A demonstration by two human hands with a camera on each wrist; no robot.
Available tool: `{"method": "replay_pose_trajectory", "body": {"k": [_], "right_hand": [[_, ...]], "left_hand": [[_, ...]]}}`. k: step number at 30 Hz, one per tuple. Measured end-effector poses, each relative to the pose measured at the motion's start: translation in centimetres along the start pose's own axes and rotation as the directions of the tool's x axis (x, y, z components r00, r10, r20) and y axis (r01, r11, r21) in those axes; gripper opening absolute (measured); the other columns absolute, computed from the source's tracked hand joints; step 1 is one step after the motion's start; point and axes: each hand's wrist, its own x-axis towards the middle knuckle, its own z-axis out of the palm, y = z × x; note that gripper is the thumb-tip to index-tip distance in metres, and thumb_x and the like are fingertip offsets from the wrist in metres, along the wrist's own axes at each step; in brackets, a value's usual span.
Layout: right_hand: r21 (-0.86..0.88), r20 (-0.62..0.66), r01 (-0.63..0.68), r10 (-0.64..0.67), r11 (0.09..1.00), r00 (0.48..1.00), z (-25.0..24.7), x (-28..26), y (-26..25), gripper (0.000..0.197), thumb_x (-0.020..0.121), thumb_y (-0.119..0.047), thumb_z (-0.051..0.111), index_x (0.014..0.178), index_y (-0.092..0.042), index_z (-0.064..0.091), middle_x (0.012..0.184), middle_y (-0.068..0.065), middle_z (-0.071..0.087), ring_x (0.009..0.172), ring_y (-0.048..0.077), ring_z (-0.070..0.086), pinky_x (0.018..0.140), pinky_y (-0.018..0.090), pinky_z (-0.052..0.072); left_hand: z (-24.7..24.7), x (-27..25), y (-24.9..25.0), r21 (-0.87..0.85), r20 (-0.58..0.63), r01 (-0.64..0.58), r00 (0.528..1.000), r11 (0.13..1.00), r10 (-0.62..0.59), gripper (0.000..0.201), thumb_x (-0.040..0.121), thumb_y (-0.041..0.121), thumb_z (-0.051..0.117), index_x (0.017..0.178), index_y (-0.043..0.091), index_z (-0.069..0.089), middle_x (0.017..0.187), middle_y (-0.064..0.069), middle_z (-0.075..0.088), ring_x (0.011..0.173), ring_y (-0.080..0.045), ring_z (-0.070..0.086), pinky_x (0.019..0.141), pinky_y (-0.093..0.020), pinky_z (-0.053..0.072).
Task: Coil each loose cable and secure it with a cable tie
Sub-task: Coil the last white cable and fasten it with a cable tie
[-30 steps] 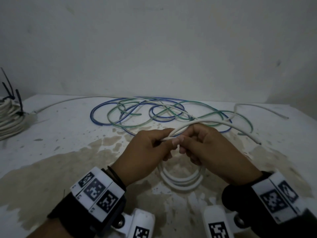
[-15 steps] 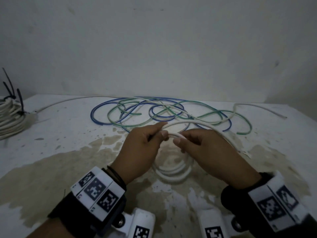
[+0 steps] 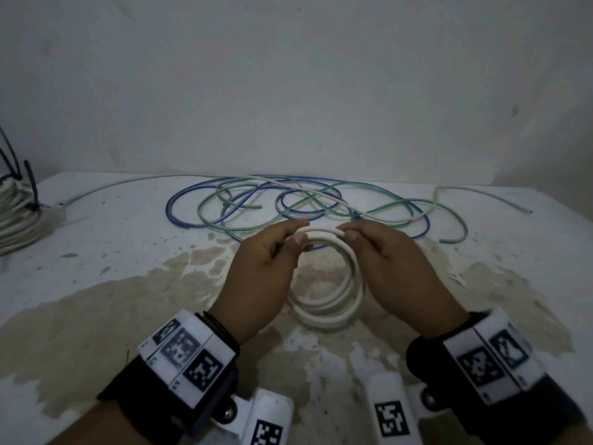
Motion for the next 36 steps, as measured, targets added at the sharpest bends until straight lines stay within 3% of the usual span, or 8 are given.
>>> {"method": "replay_pose_trajectory", "body": {"k": [5, 12, 16, 18, 22, 28, 32, 36], "right_hand": [[0.526, 0.201, -0.282, 0.205, 0.802, 0.958, 0.0, -0.4, -2.0, 0.033, 0.097, -0.036, 0.039, 0.105, -0.021, 0.067, 0.09, 0.005, 0.071, 0.067, 0.018, 0.064, 0.065, 0.038, 0.053], [0.402, 0.167, -0.14, 0.078, 0.905, 0.983, -0.2, -0.2, -1.0, 0.027, 0.099, -0.013, 0.046, 0.101, -0.031, 0.067, 0.066, -0.008, 0.057, 0.045, 0.013, 0.045, 0.054, 0.036, 0.044], [0.285, 0.289, -0.093, 0.007, 0.954, 0.957, -0.6, -0.6, -1.7, 0.028, 0.096, -0.012, 0.05, 0.089, -0.033, 0.068, 0.057, -0.018, 0.059, 0.044, 0.001, 0.05, 0.051, 0.013, 0.038], [0.257, 0.278, -0.066, -0.009, 0.964, 0.96, -0.1, -0.7, -1.7, 0.023, 0.096, -0.012, 0.05, 0.089, -0.027, 0.066, 0.056, -0.018, 0.058, 0.047, -0.003, 0.052, 0.052, 0.009, 0.035], [0.3, 0.163, -0.086, 0.037, 0.95, 0.986, 0.4, -0.5, -0.9, 0.008, 0.092, -0.027, 0.049, 0.086, -0.032, 0.052, 0.063, -0.013, 0.06, 0.051, 0.0, 0.051, 0.057, 0.025, 0.036], [0.27, 0.096, -0.052, 0.026, 0.962, 0.995, -1.0, -0.2, -1.2, 0.021, 0.097, -0.017, 0.049, 0.094, -0.033, 0.062, 0.063, -0.007, 0.06, 0.044, 0.008, 0.05, 0.049, 0.02, 0.042], [0.289, 0.12, -0.097, 0.065, 0.952, 0.991, -3.3, -0.6, -1.7, 0.02, 0.098, -0.017, 0.049, 0.093, -0.027, 0.065, 0.059, -0.01, 0.053, 0.044, 0.009, 0.045, 0.051, 0.029, 0.042], [0.06, 0.026, -0.012, 0.011, 0.998, 1.0, -5.8, -2.3, -1.7, 0.018, 0.097, -0.015, 0.049, 0.096, -0.021, 0.066, 0.06, -0.024, 0.058, 0.058, -0.009, 0.055, 0.057, 0.008, 0.037]], "left_hand": [[0.2, -0.1, 0.2, -0.068, -0.055, 0.0, 0.998, 0.998, -0.004, 0.022, 0.099, 0.013, 0.045, 0.101, 0.019, 0.066, 0.061, 0.018, 0.058, 0.056, 0.0, 0.048, 0.058, -0.012, 0.04], [-0.5, 0.2, 0.2, -0.297, 0.142, 0.26, 0.963, 0.919, -0.227, 0.019, 0.096, 0.007, 0.047, 0.09, 0.01, 0.064, 0.073, -0.009, 0.059, 0.054, -0.016, 0.051, 0.055, -0.03, 0.046], [-1.2, 0.4, 0.2, -0.105, 0.248, 0.195, 0.955, 0.975, -0.164, 0.021, 0.084, 0.026, 0.054, 0.082, 0.009, 0.066, 0.079, -0.02, 0.062, 0.068, -0.027, 0.058, 0.065, -0.034, 0.047], [-0.5, -0.2, 0.5, -0.114, 0.318, 0.204, 0.935, 0.972, -0.159, 0.027, 0.095, 0.029, 0.051, 0.088, 0.006, 0.064, 0.074, -0.016, 0.063, 0.062, -0.029, 0.058, 0.064, -0.034, 0.05], [1.1, -0.7, 0.9, -0.239, 0.218, 0.273, 0.95, 0.932, -0.222, 0.024, 0.1, 0.023, 0.041, 0.086, 0.012, 0.056, 0.057, 0.0, 0.042, 0.043, -0.01, 0.032, 0.042, -0.022, 0.032], [1.9, -0.5, 1.4, -0.43, 0.134, 0.298, 0.955, 0.852, -0.266, 0.018, 0.102, 0.021, 0.038, 0.09, 0.013, 0.049, 0.057, 0.002, 0.038, 0.041, -0.007, 0.025, 0.038, -0.019, 0.026], [2.2, 0.1, 2.8, -0.307, 0.199, 0.259, 0.958, 0.916, -0.204, 0.017, 0.099, 0.014, 0.042, 0.085, 0.01, 0.051, 0.059, -0.005, 0.051, 0.045, -0.016, 0.045, 0.047, -0.028, 0.043], [4.4, 0.4, 4.3, -0.238, 0.357, 0.291, 0.914, 0.926, -0.196, 0.023, 0.098, 0.014, 0.044, 0.08, 0.011, 0.058, 0.081, -0.016, 0.065, 0.063, -0.022, 0.061, 0.062, -0.038, 0.053]]}}
